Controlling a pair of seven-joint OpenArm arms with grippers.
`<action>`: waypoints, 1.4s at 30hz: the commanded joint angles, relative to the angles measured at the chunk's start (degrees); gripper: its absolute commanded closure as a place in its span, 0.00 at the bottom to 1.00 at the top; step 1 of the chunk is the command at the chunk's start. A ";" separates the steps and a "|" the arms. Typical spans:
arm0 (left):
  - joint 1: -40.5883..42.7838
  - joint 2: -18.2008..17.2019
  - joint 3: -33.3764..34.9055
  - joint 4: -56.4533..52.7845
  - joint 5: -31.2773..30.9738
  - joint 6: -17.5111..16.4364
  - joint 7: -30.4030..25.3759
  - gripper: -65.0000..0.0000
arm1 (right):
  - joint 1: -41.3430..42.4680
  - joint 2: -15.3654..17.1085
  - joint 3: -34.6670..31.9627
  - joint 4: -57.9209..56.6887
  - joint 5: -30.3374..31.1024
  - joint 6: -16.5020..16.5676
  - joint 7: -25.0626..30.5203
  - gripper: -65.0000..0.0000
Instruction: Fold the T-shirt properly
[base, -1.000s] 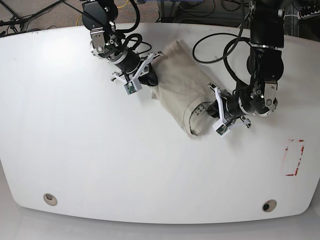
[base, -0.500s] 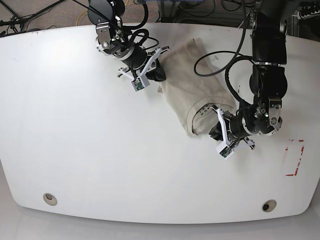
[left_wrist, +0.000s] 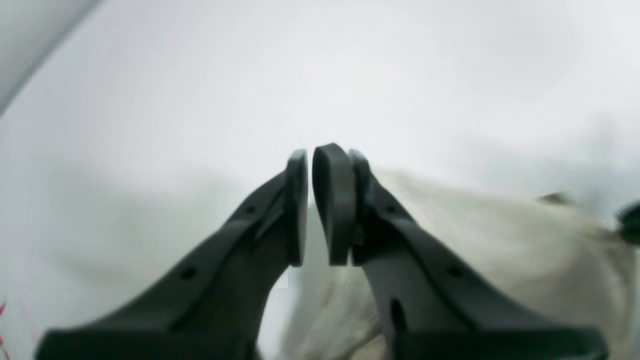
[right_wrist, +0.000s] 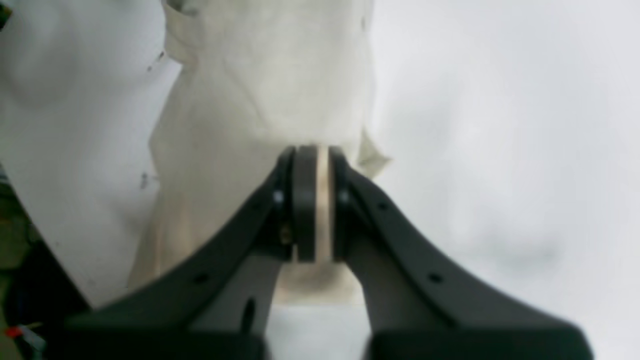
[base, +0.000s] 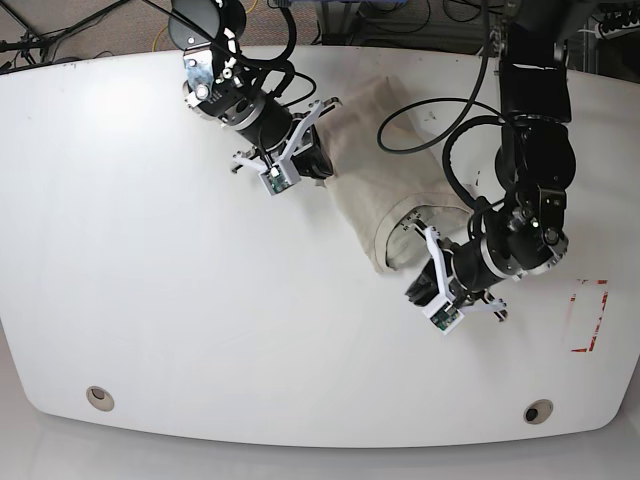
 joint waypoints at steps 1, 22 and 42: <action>1.43 1.58 -0.01 4.98 -0.60 1.27 -0.83 0.83 | 1.83 1.70 0.41 3.29 0.48 -0.07 -0.25 0.93; 21.03 6.51 16.16 10.16 8.10 45.75 -27.03 0.54 | 3.59 5.75 9.99 4.00 1.01 -0.25 -3.59 0.93; 26.66 6.42 35.42 -3.90 22.08 72.57 -36.96 0.28 | 3.50 5.75 13.68 3.82 1.10 0.19 -3.59 0.93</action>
